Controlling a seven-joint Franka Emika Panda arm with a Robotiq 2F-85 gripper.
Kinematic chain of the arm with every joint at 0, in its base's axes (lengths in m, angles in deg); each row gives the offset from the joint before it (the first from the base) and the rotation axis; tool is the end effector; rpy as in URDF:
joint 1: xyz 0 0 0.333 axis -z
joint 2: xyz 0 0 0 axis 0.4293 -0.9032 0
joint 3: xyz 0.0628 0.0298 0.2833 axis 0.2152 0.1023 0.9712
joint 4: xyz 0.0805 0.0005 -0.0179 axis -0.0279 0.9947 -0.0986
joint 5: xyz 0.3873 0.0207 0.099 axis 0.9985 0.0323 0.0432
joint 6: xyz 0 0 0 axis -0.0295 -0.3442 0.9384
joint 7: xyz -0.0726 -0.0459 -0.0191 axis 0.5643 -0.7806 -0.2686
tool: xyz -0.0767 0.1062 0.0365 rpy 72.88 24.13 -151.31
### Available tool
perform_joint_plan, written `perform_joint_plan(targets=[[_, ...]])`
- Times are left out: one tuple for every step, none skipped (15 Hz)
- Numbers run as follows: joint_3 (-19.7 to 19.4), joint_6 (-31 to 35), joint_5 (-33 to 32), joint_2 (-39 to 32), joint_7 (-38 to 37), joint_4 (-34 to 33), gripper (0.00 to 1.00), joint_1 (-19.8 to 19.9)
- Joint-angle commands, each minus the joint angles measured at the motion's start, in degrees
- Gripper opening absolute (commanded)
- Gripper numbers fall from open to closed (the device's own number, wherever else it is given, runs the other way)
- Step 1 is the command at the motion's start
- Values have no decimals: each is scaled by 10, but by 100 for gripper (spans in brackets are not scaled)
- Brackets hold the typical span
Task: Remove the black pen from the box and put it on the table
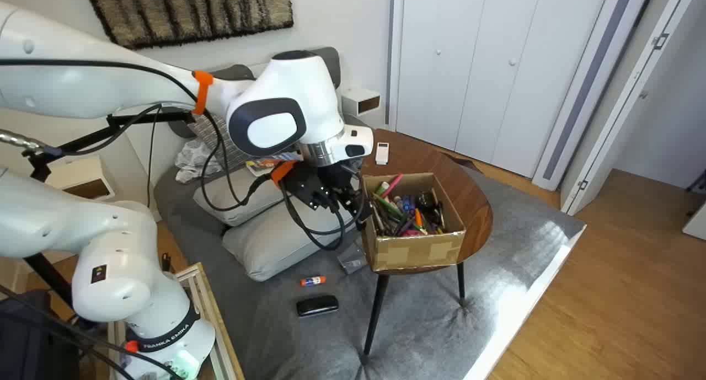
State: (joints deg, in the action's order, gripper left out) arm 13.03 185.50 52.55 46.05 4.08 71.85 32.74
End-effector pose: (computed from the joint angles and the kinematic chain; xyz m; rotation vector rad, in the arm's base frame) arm 0.3974 -0.1428 0.4187 2.9963 0.1201 0.2849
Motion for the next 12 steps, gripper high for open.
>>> perform_joint_plan(targets=[[2,-2,2,0,1,-1,100,2],[2,-2,2,0,1,-1,100,2],[2,-2,2,0,1,-1,100,2],[2,-2,2,0,1,-1,100,2],[2,-2,2,0,1,-1,100,2],[2,-2,2,0,1,-1,100,2],[2,-2,2,0,1,-1,100,2],[2,-2,2,0,1,-1,100,2],[13,-19,3,-15,-33,-20,100,10],[22,-36,3,-30,-60,-45,100,14],[36,-55,-2,-42,-100,-67,100,22],[45,-74,-2,-56,-133,-92,100,25]])
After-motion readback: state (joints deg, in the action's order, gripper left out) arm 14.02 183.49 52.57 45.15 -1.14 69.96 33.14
